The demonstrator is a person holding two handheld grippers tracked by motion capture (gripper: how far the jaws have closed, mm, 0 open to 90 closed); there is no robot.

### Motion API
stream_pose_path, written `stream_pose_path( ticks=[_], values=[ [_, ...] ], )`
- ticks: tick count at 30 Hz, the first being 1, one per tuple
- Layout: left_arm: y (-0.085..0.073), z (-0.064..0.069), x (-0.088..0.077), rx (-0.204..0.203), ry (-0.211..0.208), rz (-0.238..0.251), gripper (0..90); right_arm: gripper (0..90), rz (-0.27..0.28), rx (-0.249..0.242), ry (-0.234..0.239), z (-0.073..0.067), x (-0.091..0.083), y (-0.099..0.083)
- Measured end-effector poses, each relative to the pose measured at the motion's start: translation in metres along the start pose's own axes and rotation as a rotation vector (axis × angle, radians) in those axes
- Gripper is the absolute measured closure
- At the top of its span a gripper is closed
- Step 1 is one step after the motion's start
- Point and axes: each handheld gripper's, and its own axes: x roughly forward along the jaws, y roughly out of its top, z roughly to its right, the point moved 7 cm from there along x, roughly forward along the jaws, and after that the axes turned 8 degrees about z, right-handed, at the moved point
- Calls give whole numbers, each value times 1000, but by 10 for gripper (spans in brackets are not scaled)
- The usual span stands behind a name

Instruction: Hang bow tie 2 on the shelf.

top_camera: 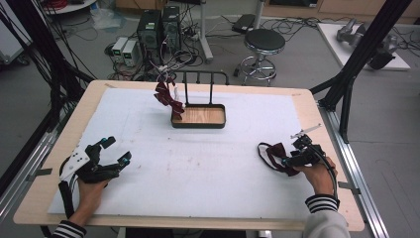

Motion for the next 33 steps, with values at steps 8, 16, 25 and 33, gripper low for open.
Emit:
stream_pose_path(
  ticks=[8, 16, 25, 33],
  values=[
    [0, 0, 0, -2, 4, 0, 155, 577, -25, -7, -3, -1, 6, 0],
    [0, 0, 0, -1, 4, 0, 155, 700, -39, -11, -3, -3, 6, 0],
    [0, 0, 0, 4, 6, 1, 155, 744, -24, -2, -11, -2, 5, -1],
    [0, 0, 0, 3, 5, 0, 155, 737, -23, -3, -2, -1, 7, -1]
  ],
)
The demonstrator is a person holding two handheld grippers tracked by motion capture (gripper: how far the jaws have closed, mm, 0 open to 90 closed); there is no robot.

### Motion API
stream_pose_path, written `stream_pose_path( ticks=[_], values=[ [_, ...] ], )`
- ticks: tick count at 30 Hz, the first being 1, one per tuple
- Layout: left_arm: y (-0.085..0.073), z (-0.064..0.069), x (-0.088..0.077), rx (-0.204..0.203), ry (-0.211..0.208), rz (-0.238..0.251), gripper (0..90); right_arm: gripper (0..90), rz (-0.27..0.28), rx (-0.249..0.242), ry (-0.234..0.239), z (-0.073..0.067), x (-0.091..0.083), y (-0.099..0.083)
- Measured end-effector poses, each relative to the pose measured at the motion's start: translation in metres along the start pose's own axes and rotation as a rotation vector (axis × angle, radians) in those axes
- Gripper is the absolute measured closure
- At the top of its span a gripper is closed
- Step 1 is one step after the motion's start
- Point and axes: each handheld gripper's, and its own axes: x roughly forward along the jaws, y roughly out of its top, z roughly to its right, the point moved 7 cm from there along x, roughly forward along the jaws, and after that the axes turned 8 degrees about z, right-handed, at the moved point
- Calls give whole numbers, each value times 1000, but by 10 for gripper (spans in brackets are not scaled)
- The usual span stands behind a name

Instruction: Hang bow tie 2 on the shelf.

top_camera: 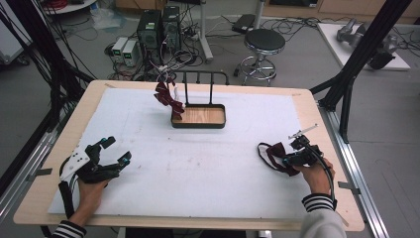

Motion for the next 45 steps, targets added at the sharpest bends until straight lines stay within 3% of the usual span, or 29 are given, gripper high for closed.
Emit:
stream_pose_path(
  ticks=[8, 16, 34, 45],
  values=[
    [0, 0, 0, 0, 0, 0, 155, 768, -5, 7, 4, 0, 0, 0],
    [0, 0, 0, 0, 0, 0, 155, 783, -10, 0, -24, -2, -1, 1],
    [0, 0, 0, 0, 2, 1, 155, 783, 223, 40, -7, -9, -23, 22],
    [0, 0, 0, 1, 2, 0, 155, 782, 343, 27, -14, -19, -34, 43]
  ],
)
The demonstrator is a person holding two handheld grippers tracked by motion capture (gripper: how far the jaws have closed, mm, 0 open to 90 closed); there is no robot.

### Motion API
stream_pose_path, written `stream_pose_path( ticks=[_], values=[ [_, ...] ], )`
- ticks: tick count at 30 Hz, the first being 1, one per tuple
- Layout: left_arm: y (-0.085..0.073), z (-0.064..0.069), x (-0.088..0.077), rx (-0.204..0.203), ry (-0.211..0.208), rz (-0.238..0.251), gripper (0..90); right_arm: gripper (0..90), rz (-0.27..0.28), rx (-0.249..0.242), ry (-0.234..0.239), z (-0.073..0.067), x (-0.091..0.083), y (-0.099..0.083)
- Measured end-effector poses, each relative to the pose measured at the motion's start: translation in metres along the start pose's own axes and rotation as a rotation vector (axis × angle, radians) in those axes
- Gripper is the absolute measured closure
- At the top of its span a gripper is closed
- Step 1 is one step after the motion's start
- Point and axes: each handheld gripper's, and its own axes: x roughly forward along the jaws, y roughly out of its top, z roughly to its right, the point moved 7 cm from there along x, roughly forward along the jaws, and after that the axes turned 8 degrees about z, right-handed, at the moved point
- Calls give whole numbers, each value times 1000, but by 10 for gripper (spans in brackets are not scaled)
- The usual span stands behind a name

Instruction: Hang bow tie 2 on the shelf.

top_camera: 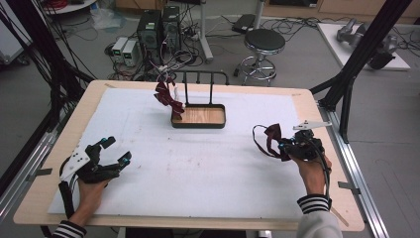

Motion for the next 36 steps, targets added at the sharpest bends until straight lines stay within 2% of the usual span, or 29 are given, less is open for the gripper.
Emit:
stream_pose_path(
  ticks=[8, 14, 24, 36],
  values=[
    [0, 0, 0, 3, -1, -2, 155, 783, 65, -20, -6, -11, 1, 18],
    [0, 0, 0, 2, -1, -2, 155, 782, 120, -11, -1, -19, 2, 34],
    [0, 0, 0, 1, -2, -2, 155, 782, 201, -9, -23, -29, 4, 60],
    [0, 0, 0, 2, -2, -3, 155, 782, 251, -9, -24, -37, 9, 84]
  ],
)
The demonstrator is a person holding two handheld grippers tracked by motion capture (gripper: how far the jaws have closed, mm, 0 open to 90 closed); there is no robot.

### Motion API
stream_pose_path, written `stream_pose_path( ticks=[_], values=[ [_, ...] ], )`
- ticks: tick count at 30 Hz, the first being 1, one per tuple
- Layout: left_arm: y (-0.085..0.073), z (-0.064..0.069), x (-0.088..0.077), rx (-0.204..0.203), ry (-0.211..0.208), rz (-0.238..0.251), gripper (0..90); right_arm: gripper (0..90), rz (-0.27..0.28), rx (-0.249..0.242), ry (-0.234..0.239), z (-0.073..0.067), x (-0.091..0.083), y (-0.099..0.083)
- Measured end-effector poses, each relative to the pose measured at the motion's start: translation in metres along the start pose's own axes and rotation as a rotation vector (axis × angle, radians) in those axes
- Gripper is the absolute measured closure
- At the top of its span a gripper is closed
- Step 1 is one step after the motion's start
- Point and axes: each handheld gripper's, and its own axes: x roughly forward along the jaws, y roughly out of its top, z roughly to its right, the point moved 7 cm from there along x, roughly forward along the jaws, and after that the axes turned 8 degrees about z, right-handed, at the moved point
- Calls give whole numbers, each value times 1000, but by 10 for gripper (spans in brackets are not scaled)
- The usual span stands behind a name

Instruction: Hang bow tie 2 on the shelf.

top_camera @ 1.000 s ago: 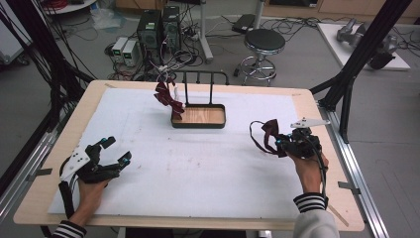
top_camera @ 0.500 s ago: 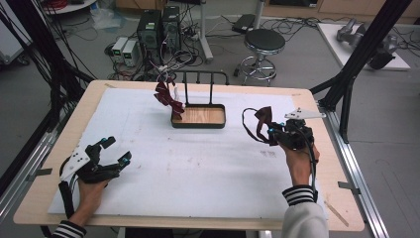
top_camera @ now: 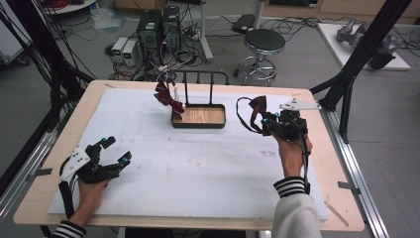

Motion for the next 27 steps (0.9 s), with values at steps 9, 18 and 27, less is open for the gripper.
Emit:
stream_pose_path(
  ticks=[9, 18, 27],
  values=[
    [0, 0, 0, -1, 0, 0, 156, 782, 26, -13, -3, -9, 11, 17],
    [0, 0, 0, -3, 2, 1, 156, 783, 49, -19, -19, -16, 24, 29],
    [0, 0, 0, -3, 2, 1, 156, 782, 73, -31, -27, -24, 38, 46]
  ],
)
